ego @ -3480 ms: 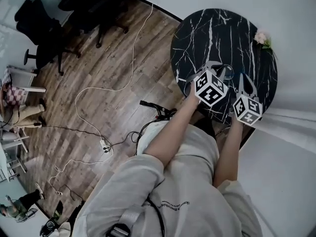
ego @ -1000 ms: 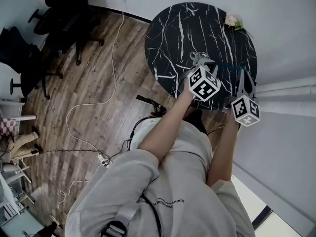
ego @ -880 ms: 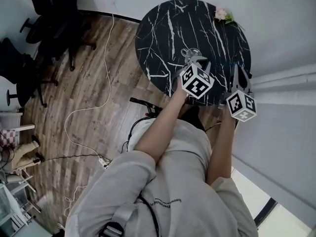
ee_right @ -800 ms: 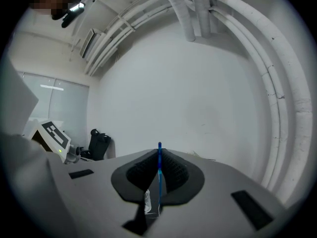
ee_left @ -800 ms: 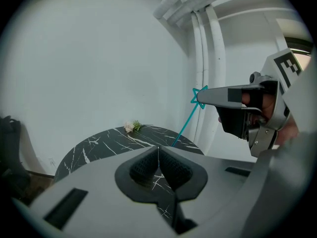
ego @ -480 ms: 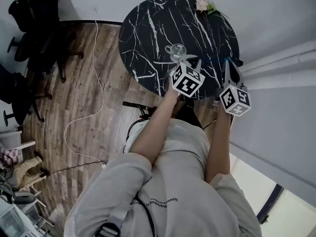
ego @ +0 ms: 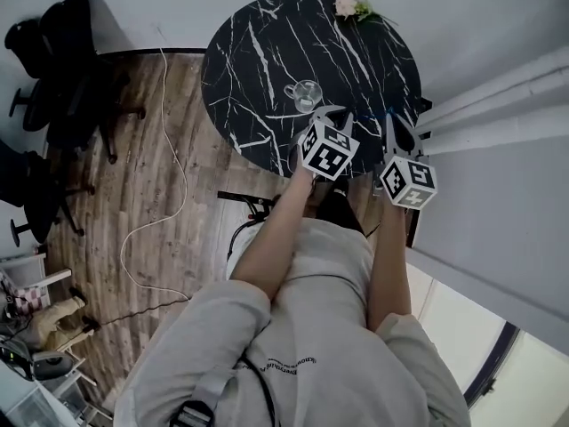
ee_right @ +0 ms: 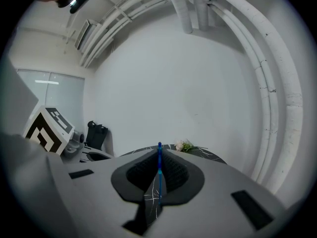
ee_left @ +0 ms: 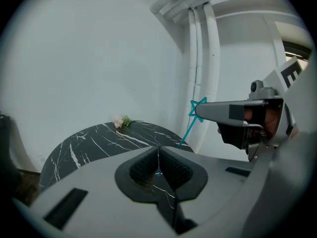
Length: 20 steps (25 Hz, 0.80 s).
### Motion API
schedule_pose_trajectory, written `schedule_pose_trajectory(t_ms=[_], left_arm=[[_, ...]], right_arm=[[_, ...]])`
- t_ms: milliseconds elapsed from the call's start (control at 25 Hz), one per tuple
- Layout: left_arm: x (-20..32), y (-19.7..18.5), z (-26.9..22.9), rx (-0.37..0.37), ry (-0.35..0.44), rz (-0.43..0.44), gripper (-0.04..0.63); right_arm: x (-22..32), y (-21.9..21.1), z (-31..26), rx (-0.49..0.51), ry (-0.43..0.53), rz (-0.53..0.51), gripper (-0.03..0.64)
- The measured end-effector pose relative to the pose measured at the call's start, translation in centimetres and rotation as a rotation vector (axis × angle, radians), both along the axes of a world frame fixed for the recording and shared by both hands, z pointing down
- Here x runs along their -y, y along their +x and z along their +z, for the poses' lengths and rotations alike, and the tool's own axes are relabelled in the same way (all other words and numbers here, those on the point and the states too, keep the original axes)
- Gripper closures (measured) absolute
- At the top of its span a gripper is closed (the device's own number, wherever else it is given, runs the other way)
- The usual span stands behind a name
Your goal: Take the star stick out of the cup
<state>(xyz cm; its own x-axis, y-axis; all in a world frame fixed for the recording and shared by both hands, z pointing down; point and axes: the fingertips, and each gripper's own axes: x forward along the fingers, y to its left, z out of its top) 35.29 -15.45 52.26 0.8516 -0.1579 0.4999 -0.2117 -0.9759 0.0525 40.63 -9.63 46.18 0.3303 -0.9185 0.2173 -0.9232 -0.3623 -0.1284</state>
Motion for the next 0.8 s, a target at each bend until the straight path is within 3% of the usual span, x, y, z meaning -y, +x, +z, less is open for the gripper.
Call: schedule_pose_trajectory(t_ms=[520,800], left_arm=[[0.2,-0.1,0.5,0.000,-0.004,-0.002,0.571],[1.4,-0.9,-0.3,-0.003,0.031,-0.026,0.571]], right_arm=[[0.3,-0.4,1.8,0.015,-0.047,-0.014,0.572],[1.0,-0.9,2.6,0.041,-0.072,-0.035,0.572]])
